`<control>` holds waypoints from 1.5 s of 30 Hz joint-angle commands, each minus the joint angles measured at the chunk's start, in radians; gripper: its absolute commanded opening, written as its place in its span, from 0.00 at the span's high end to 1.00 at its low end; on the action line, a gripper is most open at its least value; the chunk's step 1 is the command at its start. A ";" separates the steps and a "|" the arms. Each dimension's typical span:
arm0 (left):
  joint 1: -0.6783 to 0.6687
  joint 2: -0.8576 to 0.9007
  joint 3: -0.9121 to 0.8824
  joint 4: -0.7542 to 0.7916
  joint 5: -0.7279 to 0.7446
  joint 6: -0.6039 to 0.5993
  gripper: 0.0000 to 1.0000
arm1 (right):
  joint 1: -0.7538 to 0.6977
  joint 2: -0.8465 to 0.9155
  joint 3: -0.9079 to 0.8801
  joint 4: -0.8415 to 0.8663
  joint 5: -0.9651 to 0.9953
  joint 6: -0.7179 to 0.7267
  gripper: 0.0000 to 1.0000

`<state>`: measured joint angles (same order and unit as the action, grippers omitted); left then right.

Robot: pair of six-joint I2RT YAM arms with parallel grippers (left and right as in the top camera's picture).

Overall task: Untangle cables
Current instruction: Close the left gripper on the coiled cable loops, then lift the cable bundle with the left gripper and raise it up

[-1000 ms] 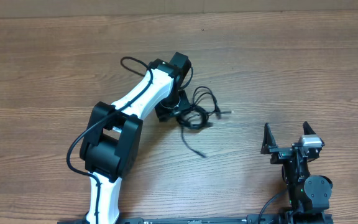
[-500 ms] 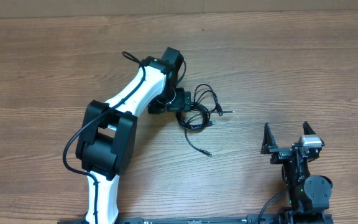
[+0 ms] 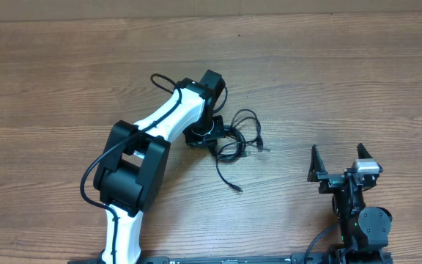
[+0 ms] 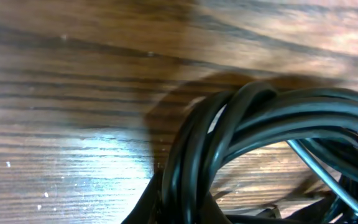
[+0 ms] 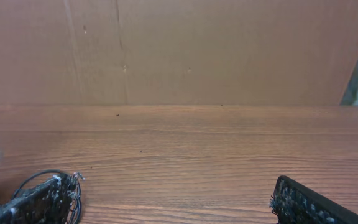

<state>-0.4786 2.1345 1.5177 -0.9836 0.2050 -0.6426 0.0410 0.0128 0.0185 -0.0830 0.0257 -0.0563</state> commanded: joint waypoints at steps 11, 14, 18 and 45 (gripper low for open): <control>0.001 -0.272 0.061 -0.023 -0.085 0.389 0.96 | 0.003 -0.010 -0.011 0.002 -0.002 0.003 0.00; 0.001 -0.355 0.061 -0.034 -0.085 0.513 0.96 | 0.003 -0.010 -0.011 0.002 -0.002 0.003 0.00; 0.001 -0.431 0.061 -0.042 -0.081 0.530 0.96 | 0.003 -0.010 -0.011 0.002 -0.002 0.003 0.00; 0.001 -0.475 0.061 -0.131 -0.074 0.349 0.96 | 0.003 -0.010 -0.011 0.002 -0.002 0.003 0.00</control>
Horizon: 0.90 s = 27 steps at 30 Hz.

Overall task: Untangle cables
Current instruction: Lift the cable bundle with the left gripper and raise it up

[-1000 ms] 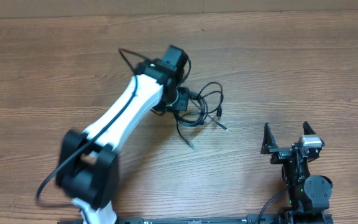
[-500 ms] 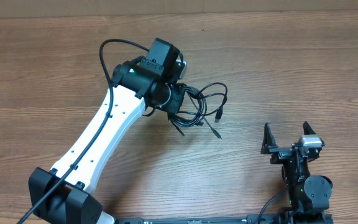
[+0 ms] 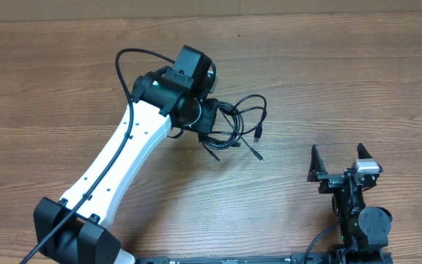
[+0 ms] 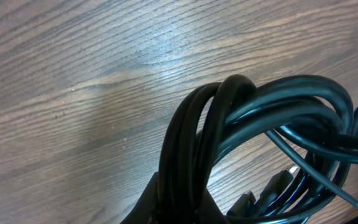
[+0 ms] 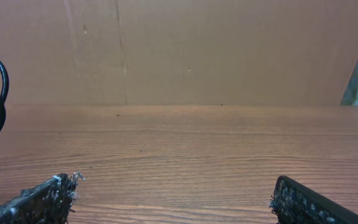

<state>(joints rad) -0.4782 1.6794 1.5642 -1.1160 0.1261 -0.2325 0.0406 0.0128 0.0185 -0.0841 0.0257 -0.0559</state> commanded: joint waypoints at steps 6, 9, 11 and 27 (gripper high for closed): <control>0.001 -0.020 0.014 -0.010 0.004 -0.163 0.96 | 0.003 -0.010 -0.011 0.003 -0.002 0.003 0.00; 0.001 -0.019 0.014 -0.010 0.005 -0.259 0.96 | 0.003 -0.010 -0.011 0.003 -0.002 0.002 0.00; 0.001 -0.019 0.014 -0.008 0.004 -0.327 0.96 | 0.003 -0.010 -0.011 0.003 -0.002 0.003 0.00; 0.001 -0.019 0.014 -0.036 0.106 -1.061 0.96 | 0.004 -0.010 -0.011 0.040 -0.690 1.017 0.00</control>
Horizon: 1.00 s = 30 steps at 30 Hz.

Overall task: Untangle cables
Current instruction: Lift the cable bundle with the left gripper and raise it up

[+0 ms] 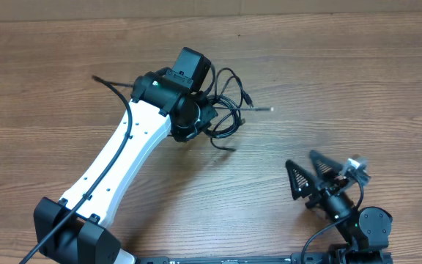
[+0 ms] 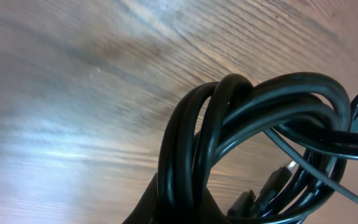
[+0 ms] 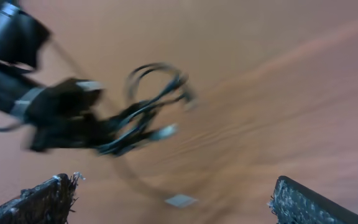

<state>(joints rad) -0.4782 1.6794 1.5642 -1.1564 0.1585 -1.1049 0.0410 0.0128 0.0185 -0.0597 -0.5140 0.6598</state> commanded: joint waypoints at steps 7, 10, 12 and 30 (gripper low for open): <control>0.001 -0.019 0.014 0.005 0.181 -0.449 0.87 | 0.004 -0.010 -0.011 0.029 -0.158 0.466 0.00; 0.001 -0.019 0.014 0.019 0.211 -0.495 0.95 | 0.004 -0.010 -0.011 0.027 -0.165 0.489 0.04; 0.000 -0.019 0.014 0.047 0.220 -0.516 0.96 | 0.004 -0.010 -0.011 0.028 -0.165 0.616 0.04; -0.034 -0.019 0.014 0.198 0.272 -0.662 0.96 | 0.155 -0.010 -0.011 0.006 -0.002 1.062 0.00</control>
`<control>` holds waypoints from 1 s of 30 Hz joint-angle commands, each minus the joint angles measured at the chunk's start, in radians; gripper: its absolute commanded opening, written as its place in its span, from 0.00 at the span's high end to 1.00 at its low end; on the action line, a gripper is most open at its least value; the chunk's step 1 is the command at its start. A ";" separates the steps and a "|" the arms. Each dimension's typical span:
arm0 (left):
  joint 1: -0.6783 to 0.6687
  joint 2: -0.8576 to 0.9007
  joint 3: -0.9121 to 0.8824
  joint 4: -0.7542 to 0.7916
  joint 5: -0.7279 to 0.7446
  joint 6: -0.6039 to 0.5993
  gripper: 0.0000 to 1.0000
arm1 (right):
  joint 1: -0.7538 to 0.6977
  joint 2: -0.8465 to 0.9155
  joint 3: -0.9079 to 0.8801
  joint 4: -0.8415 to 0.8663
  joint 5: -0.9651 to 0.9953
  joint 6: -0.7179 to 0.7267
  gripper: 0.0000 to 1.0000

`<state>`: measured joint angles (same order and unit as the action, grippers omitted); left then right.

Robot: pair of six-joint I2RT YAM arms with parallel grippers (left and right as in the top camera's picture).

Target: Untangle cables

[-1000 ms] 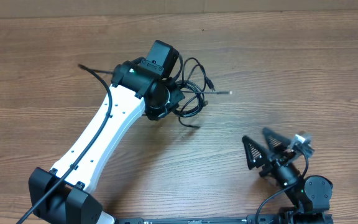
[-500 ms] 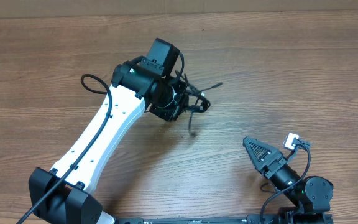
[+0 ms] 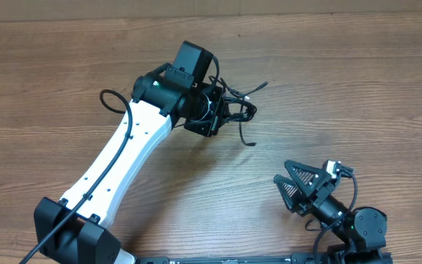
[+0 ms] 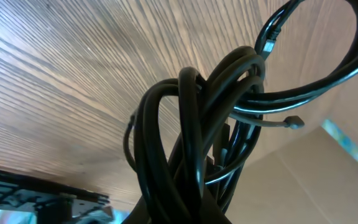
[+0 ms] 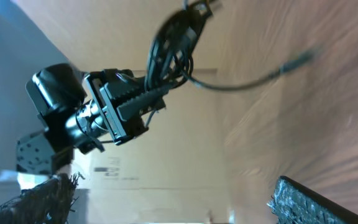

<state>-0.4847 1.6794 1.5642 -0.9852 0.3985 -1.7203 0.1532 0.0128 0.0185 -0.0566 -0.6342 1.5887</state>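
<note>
A tangled bundle of black cables (image 3: 229, 110) hangs above the wooden table, held in my left gripper (image 3: 209, 111), which is shut on it. In the left wrist view the thick loops (image 4: 194, 118) fill the middle and a thin lead with a plug (image 4: 294, 123) sticks out to the right. A loose end (image 3: 247, 141) dangles below the bundle. My right gripper (image 3: 299, 185) stands open near the front right, tilted toward the bundle, with nothing between its fingers. The right wrist view shows the bundle (image 5: 173, 43) and the left gripper (image 5: 120, 106) from afar.
The wooden table (image 3: 343, 88) stretches around both arms. The white left arm (image 3: 123, 161) crosses from the front left to the middle. A cardboard wall (image 3: 211, 6) lines the far edge.
The left gripper has turned and tilted with the bundle, so the cables now hang rotated. The right gripper has swung a little further left and tipped over more.
At first the left gripper was down on the cable pile on the table and the right gripper rested open, upright, at the front right. Then the bundle was lifted off the table. Later the right gripper tilted toward it, and now both have turned further.
</note>
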 commanded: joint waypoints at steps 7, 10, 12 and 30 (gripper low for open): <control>-0.097 -0.019 0.014 0.135 0.002 -0.065 0.96 | 0.169 0.030 -0.011 -0.002 0.394 0.200 0.00; -0.121 -0.019 0.014 0.136 -0.007 -0.064 0.96 | 0.202 0.080 -0.011 -0.001 0.506 0.233 0.03; -0.134 -0.019 0.014 0.134 -0.016 -0.064 0.96 | 0.210 0.117 -0.011 0.006 0.531 0.290 0.04; -0.309 -0.019 0.014 0.229 -0.148 -0.177 0.96 | 0.212 0.566 -0.011 0.384 0.449 0.382 0.26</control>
<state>-0.7643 1.6794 1.5642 -0.7826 0.2939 -1.8656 0.3611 0.5224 0.0185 0.2920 -0.1547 1.9427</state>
